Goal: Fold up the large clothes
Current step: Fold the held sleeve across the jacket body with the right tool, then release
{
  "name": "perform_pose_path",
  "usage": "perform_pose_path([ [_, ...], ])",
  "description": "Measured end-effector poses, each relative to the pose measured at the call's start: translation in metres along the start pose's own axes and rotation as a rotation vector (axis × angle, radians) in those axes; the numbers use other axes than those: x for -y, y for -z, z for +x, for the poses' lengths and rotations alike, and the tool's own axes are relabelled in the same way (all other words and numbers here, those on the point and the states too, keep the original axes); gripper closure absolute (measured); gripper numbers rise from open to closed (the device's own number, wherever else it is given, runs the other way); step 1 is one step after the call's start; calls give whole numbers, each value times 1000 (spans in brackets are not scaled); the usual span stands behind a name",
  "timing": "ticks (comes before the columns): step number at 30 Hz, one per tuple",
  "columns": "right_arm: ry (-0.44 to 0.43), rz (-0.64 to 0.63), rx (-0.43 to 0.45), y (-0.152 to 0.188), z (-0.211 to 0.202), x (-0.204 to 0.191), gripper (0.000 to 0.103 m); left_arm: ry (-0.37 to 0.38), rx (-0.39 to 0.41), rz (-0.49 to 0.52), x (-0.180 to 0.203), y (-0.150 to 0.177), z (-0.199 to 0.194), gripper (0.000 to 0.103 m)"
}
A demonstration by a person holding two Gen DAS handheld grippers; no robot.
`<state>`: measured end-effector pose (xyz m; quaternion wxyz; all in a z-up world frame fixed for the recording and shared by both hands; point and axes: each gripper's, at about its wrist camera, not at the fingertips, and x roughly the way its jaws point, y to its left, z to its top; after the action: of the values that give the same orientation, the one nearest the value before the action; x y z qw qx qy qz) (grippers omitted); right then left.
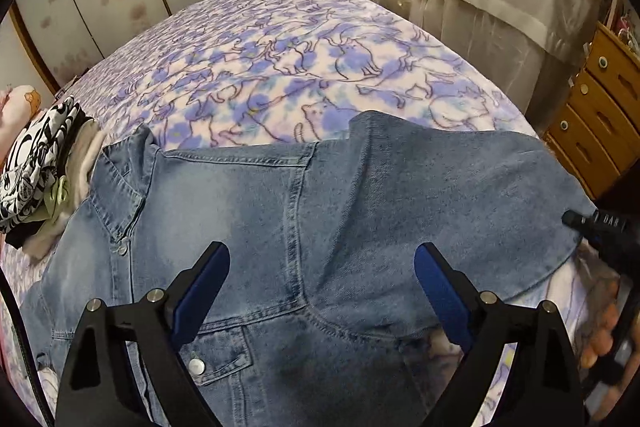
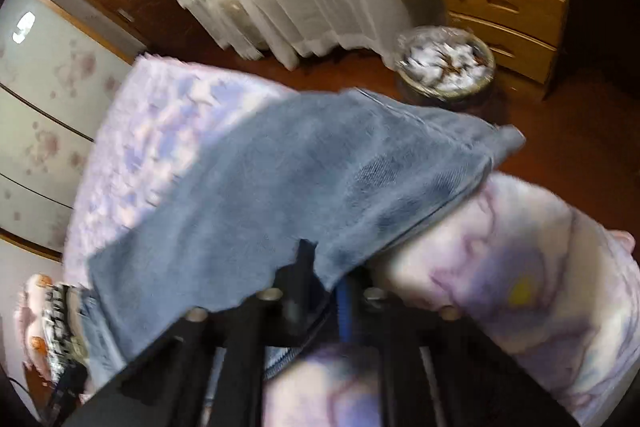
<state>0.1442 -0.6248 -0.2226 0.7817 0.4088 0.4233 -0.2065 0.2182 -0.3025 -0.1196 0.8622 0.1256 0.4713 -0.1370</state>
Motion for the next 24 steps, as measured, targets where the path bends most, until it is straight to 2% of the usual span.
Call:
perform_pose_path([
  [4,-60,-154,178,8,-49,-48,97,16,24,-45,-30,10,-23,10],
  [7,-238,-340,253,34,-91,-110,97,10,28,-112,-66,22,-42,10],
  [9,-320,-491,252,60,-106,-153,97,2,26,-157,-89,31,-49,10],
  [13,-423,-744,158,127,-106,-217,97,-20,29,-255,-142,57,-64,10],
  [15,-407,-851,89,165,-87,-233,95,-32,27,-284,-163,72,-65,10],
  [19,-374,-941,-151,224,-30,-236,88,-54,-48,-307,-187,101,-45,10],
  [20,-351,-952,-195,235,-20,-233,82,-55,-72,-307,-190,108,-38,10],
  [21,-326,-963,-218,244,-12,-227,76,-54,-91,-307,-192,114,-33,10],
  [24,-301,-977,-255,257,-13,-210,70,-27,-127,-307,-191,127,-21,10],
])
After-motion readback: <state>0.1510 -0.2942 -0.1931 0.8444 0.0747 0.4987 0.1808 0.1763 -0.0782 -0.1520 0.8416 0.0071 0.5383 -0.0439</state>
